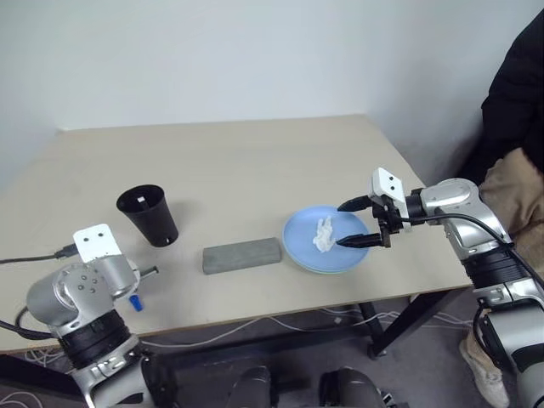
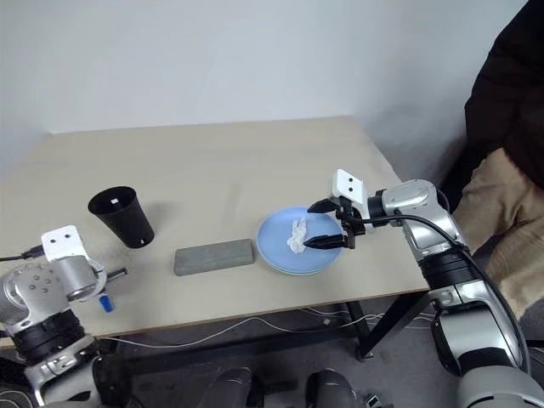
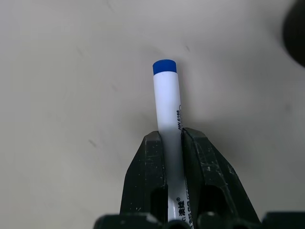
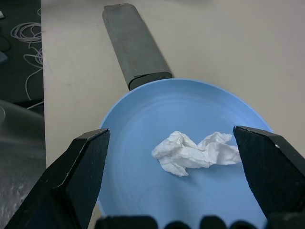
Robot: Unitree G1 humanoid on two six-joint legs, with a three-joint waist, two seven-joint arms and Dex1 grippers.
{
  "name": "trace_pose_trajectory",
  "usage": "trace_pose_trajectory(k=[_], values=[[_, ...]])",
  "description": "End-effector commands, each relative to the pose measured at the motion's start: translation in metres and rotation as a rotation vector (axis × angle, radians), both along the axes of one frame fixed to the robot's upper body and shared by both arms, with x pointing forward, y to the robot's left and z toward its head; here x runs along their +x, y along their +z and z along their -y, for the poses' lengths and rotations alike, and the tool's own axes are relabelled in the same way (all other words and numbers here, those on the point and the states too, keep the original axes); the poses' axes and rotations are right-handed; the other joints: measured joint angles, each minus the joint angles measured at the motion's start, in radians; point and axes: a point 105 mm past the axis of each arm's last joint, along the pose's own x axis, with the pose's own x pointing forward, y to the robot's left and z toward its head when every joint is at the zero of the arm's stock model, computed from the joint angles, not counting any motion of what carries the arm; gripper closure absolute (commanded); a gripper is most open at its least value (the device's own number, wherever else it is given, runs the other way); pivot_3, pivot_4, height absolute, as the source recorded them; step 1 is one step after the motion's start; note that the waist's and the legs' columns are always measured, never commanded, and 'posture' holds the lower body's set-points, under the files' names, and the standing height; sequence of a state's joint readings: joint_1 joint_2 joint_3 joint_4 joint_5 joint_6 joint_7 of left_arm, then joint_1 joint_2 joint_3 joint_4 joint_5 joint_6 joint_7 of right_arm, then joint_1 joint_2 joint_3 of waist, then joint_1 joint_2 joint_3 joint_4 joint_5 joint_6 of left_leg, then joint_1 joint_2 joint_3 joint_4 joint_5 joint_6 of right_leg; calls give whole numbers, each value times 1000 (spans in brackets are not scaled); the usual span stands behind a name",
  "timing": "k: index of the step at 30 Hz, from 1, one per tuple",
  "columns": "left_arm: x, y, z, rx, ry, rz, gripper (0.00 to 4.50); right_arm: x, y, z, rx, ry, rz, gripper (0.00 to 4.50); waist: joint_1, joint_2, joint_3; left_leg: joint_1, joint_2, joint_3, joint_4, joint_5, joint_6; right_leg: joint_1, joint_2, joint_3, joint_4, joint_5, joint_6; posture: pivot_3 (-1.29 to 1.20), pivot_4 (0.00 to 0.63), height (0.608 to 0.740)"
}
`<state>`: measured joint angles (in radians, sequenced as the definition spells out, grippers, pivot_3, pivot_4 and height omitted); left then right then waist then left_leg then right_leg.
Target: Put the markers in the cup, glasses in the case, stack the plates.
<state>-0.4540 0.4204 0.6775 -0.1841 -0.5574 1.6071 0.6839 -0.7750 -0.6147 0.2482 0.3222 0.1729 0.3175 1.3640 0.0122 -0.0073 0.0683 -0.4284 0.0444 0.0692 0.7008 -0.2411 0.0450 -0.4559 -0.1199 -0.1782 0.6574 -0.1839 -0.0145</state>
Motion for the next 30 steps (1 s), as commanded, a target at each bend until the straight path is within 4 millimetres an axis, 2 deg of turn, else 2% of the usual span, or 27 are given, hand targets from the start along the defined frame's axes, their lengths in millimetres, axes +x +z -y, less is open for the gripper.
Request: trace_pose_trajectory(k=[1,4,6,11,16,21,30], values=[[12,45,-12,103,-29,89,4388,1,16,-3,12,19,62,0,0,-1,1,-1,0,0,0,0,0,-1,0,0,0,0,0,0,0,701],[26,86,-17,206,-79,205,4388,2,16,-4,13,20,63,0,2,-2,1,-1,-2,1,-1,0,0,-2,-1,1,0,0,0,0,0,701],[32,101,-18,240,-95,267,4388,2,16,-5,14,21,63,0,1,-2,1,-2,-2,1,-1,-1,1,-2,-2,1,-1,0,0,0,0,701],[54,158,-8,447,-205,604,4388,3,17,-6,17,21,65,0,0,-2,1,-2,-2,2,-4,-1,1,-3,-2,3,-2,0,0,0,0,701],[64,186,7,546,-308,816,4388,3,17,-7,19,21,67,0,0,-2,1,-2,-1,4,-5,-1,0,-4,-1,4,-2,0,0,0,0,701],[72,188,24,572,-405,920,4388,3,17,-8,21,20,68,0,1,-2,1,-1,-2,5,-5,-1,1,-4,-1,4,-2,0,0,0,0,701],[83,167,41,586,-486,960,4388,2,17,-9,25,20,68,0,0,-2,1,-1,-1,4,-4,0,1,-3,0,3,-2,0,0,0,0,701]])
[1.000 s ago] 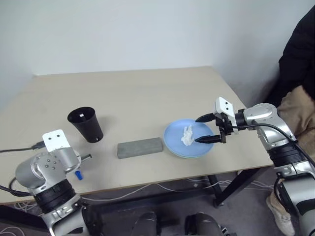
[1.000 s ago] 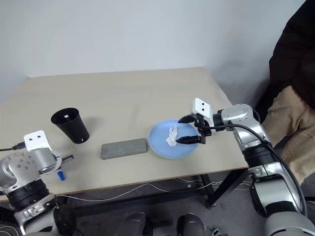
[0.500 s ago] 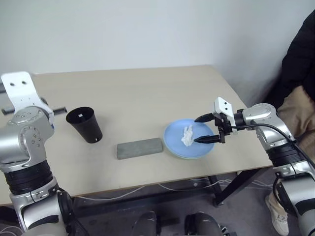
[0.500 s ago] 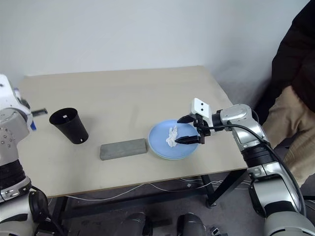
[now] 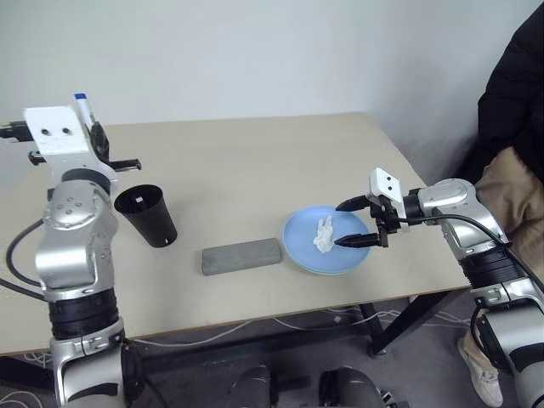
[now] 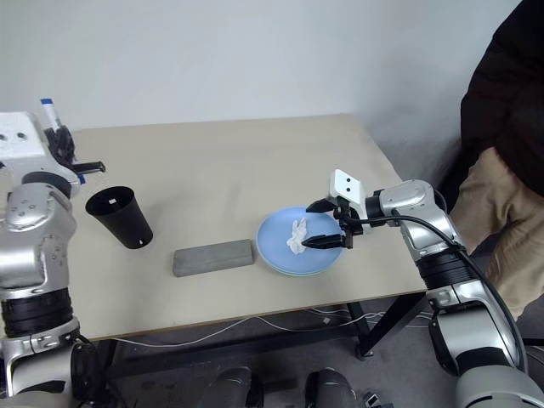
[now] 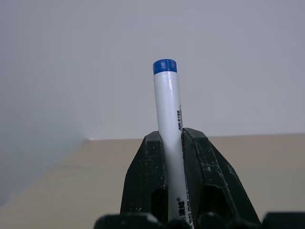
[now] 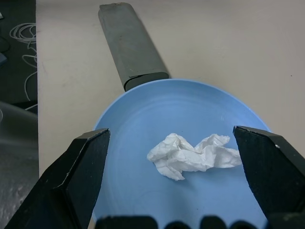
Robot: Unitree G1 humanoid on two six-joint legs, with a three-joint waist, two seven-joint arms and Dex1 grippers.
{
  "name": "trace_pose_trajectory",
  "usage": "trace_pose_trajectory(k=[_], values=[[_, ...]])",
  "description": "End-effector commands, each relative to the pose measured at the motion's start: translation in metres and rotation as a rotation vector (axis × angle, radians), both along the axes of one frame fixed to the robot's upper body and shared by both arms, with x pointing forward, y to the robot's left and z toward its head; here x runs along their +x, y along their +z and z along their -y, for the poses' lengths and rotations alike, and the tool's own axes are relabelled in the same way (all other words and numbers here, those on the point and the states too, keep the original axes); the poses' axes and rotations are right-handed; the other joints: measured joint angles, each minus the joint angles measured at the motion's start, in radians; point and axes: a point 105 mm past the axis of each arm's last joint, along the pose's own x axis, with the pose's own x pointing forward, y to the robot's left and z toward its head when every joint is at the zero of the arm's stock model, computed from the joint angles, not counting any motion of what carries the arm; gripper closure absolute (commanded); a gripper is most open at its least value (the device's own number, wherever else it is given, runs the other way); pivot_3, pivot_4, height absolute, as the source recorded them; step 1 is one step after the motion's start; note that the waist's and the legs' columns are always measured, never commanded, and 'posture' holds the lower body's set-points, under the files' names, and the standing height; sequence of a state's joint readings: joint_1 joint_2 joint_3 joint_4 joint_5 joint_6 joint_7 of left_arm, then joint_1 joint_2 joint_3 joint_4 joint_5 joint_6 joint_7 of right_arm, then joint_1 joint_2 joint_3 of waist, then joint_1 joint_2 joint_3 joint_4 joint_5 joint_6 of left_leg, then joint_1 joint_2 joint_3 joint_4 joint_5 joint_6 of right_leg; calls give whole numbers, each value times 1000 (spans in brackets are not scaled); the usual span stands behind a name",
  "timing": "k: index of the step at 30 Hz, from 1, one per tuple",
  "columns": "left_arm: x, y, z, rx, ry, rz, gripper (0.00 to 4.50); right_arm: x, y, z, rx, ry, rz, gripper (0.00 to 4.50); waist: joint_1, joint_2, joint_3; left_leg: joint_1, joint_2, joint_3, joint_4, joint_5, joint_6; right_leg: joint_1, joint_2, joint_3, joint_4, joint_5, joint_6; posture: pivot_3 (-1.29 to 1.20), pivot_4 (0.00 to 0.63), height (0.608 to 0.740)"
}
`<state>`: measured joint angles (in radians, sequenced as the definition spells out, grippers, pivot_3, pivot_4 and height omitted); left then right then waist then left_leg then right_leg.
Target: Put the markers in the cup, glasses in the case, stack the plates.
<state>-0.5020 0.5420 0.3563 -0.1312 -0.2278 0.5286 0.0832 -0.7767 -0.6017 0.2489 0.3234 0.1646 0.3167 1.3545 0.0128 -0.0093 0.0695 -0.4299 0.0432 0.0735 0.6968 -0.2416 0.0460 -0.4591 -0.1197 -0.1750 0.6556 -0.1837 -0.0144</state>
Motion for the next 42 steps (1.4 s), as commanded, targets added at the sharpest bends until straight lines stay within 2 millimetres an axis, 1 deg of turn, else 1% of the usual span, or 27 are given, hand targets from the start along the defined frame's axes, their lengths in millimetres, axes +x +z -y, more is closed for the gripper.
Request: trace_pose_trajectory(k=[1,3,5,7,10,13,16,20,29,33,35,36,38,42], values=[[1,11,6,52,-16,60,4388,1,18,-6,23,21,63,0,0,0,0,0,0,0,0,0,0,0,0,0,0,0,0,0,0,701],[5,8,8,60,-27,71,4388,2,18,-6,25,22,64,0,0,0,0,0,0,0,0,0,0,0,0,0,0,0,0,0,0,701],[6,9,8,90,-19,116,4388,2,18,-7,25,22,65,0,0,0,0,0,0,0,0,0,0,0,0,0,0,0,0,0,0,701],[10,4,7,91,-17,119,4388,2,19,-7,27,21,66,0,0,0,0,0,0,0,0,0,0,0,0,0,0,0,0,0,0,701],[17,-9,10,92,-37,99,4388,2,19,-6,28,18,67,0,0,0,0,0,0,0,0,0,0,0,0,-1,0,0,0,0,0,701],[20,-17,12,104,-49,90,4388,2,19,-6,29,16,67,0,0,0,0,0,0,0,1,0,0,0,0,-1,0,0,0,0,0,701],[24,-31,13,110,-67,74,4388,2,19,-6,30,15,67,0,0,0,0,0,0,0,1,0,0,0,0,-1,0,0,0,0,0,701],[26,-42,13,103,-73,65,4388,2,19,-6,31,14,68,0,0,0,0,0,0,0,1,0,0,0,0,-1,1,0,0,0,0,701],[29,-58,13,80,-81,34,4388,3,20,-7,33,14,70,0,0,0,0,0,0,0,1,0,1,1,-1,-1,1,0,0,0,0,701],[29,-62,13,71,-82,18,4388,3,20,-7,34,14,71,0,0,0,0,0,0,0,1,0,1,0,0,-1,1,0,0,0,0,701],[29,-64,14,67,-85,11,3665,3,20,-8,34,14,71,0,0,0,0,0,1,0,2,0,1,0,0,-1,1,0,0,0,0,701],[30,-64,15,65,-87,8,3473,3,20,-8,34,14,71,0,0,0,0,0,1,-1,2,0,1,0,0,-1,1,0,0,0,0,701],[30,-65,16,60,-92,3,2818,3,20,-8,35,14,71,0,0,0,0,0,0,-1,2,0,1,1,0,-1,1,0,0,0,0,701],[30,-68,16,43,-93,-11,1432,3,20,-8,36,14,71,0,0,0,0,0,1,-1,2,0,1,1,0,-1,2,0,0,0,0,701]])
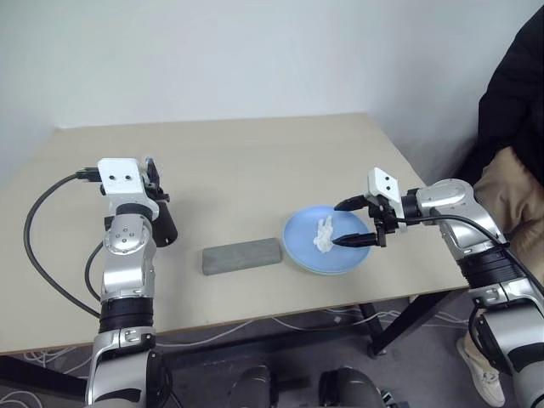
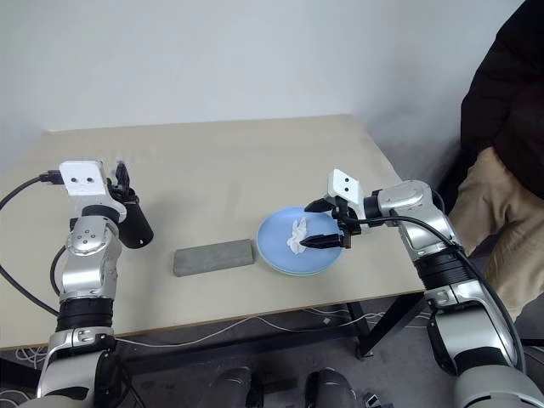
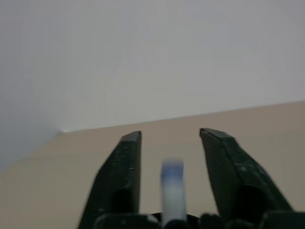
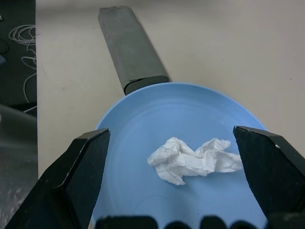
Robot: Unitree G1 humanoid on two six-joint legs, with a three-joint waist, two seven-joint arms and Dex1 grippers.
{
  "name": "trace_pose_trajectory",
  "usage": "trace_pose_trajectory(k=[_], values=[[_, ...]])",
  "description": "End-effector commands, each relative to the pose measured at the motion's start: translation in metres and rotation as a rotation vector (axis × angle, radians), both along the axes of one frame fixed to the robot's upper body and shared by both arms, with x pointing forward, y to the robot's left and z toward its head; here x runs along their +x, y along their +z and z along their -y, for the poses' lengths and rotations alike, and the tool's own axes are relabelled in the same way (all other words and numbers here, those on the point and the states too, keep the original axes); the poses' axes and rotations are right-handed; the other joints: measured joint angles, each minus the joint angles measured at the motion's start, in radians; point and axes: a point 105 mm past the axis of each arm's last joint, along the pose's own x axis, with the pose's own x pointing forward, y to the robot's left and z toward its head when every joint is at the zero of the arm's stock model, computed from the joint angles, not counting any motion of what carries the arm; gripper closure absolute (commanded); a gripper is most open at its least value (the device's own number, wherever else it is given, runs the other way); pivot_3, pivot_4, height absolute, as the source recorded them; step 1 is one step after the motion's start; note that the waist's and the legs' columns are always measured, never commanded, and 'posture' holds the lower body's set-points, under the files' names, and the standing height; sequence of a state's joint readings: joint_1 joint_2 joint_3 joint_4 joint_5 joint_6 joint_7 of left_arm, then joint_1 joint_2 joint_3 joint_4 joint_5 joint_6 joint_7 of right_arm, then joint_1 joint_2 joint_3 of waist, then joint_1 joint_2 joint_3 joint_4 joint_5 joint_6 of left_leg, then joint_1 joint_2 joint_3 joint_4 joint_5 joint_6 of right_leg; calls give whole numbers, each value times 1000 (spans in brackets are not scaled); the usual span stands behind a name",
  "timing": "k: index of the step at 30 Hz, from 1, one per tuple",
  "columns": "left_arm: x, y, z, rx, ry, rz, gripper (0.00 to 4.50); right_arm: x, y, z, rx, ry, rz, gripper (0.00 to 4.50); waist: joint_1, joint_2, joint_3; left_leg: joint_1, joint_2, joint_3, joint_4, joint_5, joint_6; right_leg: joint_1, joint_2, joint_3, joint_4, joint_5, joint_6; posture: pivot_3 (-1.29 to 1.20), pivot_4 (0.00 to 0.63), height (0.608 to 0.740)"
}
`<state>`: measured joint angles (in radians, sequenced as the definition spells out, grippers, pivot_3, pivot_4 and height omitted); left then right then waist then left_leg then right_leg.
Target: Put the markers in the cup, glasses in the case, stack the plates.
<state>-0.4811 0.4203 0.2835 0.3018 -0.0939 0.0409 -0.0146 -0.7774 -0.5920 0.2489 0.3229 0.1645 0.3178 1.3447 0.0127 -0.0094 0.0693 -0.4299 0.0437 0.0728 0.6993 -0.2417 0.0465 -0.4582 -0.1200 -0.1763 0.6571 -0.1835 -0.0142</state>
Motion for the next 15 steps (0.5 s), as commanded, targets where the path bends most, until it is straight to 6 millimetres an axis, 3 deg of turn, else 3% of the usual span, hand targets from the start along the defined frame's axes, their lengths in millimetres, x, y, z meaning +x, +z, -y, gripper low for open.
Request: trace_pose_trajectory(k=[1,4,15], values=[[-1,9,3,-2,-9,23,1125,2,20,-5,28,16,68,0,0,0,0,0,0,0,0,0,0,0,0,0,0,0,0,0,0,701],[-1,8,4,-2,-11,19,76,2,20,-5,28,16,67,0,0,0,0,0,0,0,0,0,0,0,0,0,0,0,0,0,0,701],[-8,22,17,47,-122,17,30,1,19,-3,25,13,64,0,0,0,0,0,0,0,0,0,0,0,0,0,0,0,0,0,0,701]])
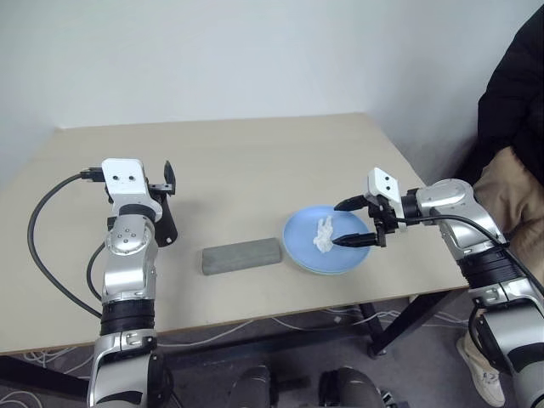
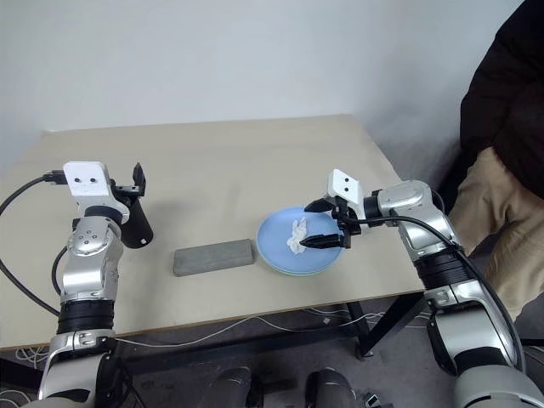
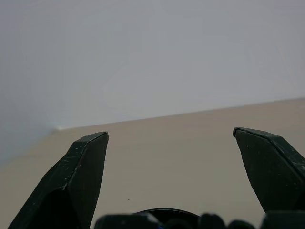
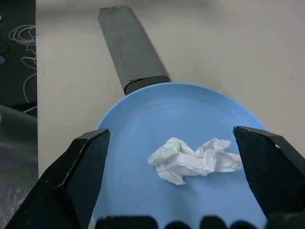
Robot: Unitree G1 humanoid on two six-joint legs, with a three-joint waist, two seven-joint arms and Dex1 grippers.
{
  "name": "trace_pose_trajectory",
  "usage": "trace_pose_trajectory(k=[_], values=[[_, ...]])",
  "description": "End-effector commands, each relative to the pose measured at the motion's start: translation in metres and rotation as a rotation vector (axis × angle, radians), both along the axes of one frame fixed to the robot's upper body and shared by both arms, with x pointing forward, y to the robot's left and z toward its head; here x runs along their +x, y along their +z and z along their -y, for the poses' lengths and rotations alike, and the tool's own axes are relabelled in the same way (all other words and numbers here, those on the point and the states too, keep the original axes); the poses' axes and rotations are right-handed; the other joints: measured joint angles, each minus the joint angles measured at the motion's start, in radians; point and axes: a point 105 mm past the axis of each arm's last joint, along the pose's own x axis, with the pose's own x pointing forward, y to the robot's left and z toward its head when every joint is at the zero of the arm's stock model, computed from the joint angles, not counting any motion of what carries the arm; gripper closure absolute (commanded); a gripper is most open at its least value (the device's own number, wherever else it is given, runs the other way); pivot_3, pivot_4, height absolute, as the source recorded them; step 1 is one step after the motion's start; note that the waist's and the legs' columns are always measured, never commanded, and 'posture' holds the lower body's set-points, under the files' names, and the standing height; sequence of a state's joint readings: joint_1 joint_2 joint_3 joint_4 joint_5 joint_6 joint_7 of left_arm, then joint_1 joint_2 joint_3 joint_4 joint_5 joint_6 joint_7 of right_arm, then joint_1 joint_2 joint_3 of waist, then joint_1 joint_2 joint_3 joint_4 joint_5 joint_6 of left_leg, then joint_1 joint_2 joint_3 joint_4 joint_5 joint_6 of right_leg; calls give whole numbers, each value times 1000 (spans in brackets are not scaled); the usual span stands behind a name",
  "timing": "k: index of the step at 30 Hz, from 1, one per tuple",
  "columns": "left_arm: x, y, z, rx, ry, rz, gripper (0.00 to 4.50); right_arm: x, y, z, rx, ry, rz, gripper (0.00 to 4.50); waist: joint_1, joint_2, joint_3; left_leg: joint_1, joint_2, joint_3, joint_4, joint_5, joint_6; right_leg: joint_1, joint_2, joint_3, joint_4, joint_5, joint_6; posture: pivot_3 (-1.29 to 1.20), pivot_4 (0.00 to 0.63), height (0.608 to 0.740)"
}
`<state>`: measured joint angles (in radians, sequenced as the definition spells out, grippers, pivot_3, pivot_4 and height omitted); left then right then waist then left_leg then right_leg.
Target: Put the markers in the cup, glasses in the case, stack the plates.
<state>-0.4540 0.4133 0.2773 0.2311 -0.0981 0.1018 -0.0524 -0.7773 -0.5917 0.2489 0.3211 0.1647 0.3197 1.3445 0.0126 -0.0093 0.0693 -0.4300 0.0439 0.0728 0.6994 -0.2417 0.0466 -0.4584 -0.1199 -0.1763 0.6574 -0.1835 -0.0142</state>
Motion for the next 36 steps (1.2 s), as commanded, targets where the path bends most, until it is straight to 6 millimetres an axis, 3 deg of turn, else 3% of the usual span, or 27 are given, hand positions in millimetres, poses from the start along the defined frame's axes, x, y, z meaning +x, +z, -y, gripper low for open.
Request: trace_pose_trajectory(k=[1,9,13,17,21,24,30,36], values=[[-8,26,9,46,-98,47,30,1,19,-2,24,11,64,0,0,0,0,0,0,0,0,0,0,0,0,0,0,0,0,0,0,701],[-33,58,-10,44,-161,68,30,1,18,-2,25,10,61,0,-1,0,0,0,1,0,0,0,0,-1,0,0,0,0,0,0,0,701],[-48,79,-11,36,-231,84,30,2,19,-2,22,15,62,0,0,0,0,0,1,0,0,0,0,0,0,0,0,0,0,0,0,701],[-71,83,-14,69,-332,15,30,3,21,2,16,12,62,0,-2,1,1,0,0,1,0,-1,0,-1,0,1,-1,0,0,0,0,701],[-111,80,-24,39,-486,-114,30,7,21,15,11,-30,53,0,-10,2,2,0,2,2,-1,-1,0,-2,1,1,-1,-1,-2,0,0,701],[-130,69,-29,6,-551,-254,30,7,20,22,5,-48,45,0,-8,5,3,1,2,1,-1,-1,0,-3,1,1,-1,-2,-3,0,0,701],[-150,42,-23,-54,-670,-466,30,10,19,27,8,-81,38,0,-1,13,8,0,4,1,-1,-1,0,-3,0,-2,-6,-2,-3,0,0,701],[-156,25,-28,-104,-672,-513,30,5,16,31,7,-95,23,0,-2,15,8,0,6,2,-4,-1,0,-3,1,-5,-13,-2,-3,0,0,701]])
